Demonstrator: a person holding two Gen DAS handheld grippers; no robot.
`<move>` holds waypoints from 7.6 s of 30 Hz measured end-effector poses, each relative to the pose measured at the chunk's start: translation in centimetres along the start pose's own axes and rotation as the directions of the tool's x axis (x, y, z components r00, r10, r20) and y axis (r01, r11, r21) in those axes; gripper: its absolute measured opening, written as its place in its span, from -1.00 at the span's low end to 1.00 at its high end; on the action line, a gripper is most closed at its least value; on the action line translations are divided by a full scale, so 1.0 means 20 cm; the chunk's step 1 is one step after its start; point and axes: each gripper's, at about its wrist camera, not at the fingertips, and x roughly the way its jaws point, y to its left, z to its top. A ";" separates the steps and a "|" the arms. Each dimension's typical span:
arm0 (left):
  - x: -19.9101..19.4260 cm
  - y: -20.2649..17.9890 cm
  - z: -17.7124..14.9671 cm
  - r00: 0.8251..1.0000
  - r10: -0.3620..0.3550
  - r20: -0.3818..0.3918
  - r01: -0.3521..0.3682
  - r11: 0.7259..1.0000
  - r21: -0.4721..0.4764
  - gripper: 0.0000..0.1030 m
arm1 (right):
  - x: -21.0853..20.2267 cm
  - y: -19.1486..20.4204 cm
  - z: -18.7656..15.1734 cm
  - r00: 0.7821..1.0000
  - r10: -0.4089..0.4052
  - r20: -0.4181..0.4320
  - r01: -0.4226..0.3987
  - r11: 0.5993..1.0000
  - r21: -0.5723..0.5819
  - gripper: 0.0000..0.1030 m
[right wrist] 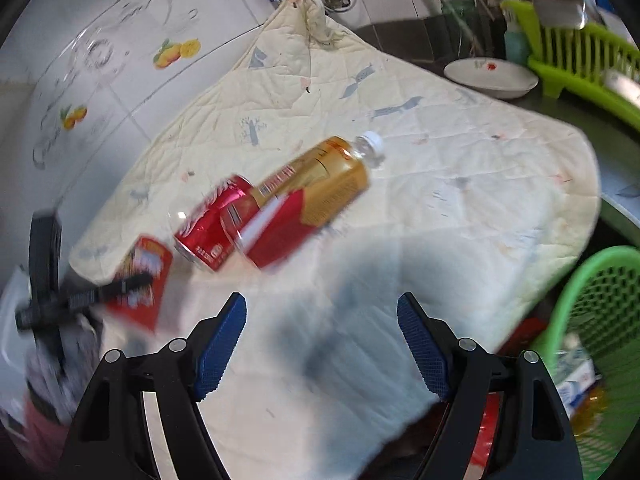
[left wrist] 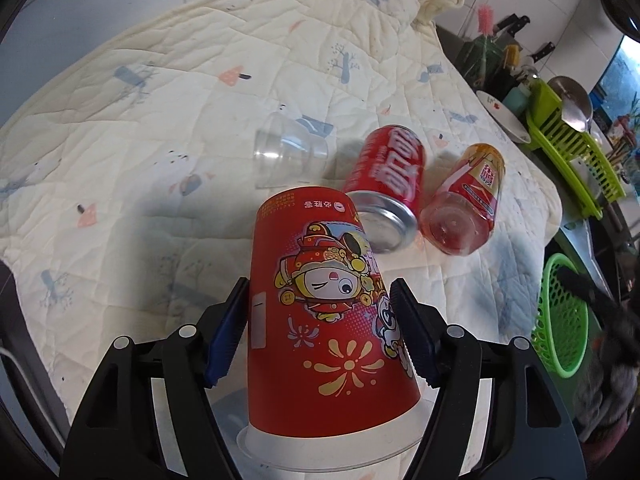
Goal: Collect trash
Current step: 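Grasp the gold-and-red bottle with the right tool while the left tool holds the red cup, then lift the gold-and-red bottle with the right tool, then carry the bottle and the red cup over the green basket with both tools, then open the right tool to drop the bottle while the left tool drops the red cup, then move both tools back over the clear cup and red can on the cloth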
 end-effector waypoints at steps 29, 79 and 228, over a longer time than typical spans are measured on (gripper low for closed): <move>-0.01 0.14 -0.07 0.999 -0.038 0.008 0.038 0.999 -0.027 0.35 | 0.61 -0.10 0.30 0.973 0.231 0.029 -0.217 0.856 0.469 0.38; -0.08 -0.07 -0.08 0.991 -0.129 0.020 0.128 0.991 0.031 0.34 | 0.44 0.08 0.19 0.987 0.120 -0.105 -0.105 0.985 0.135 0.24; 0.38 0.07 0.53 0.997 0.067 0.023 -0.066 0.996 -0.056 0.65 | -0.05 0.01 -0.09 0.994 -0.101 0.029 0.103 0.992 -0.076 0.48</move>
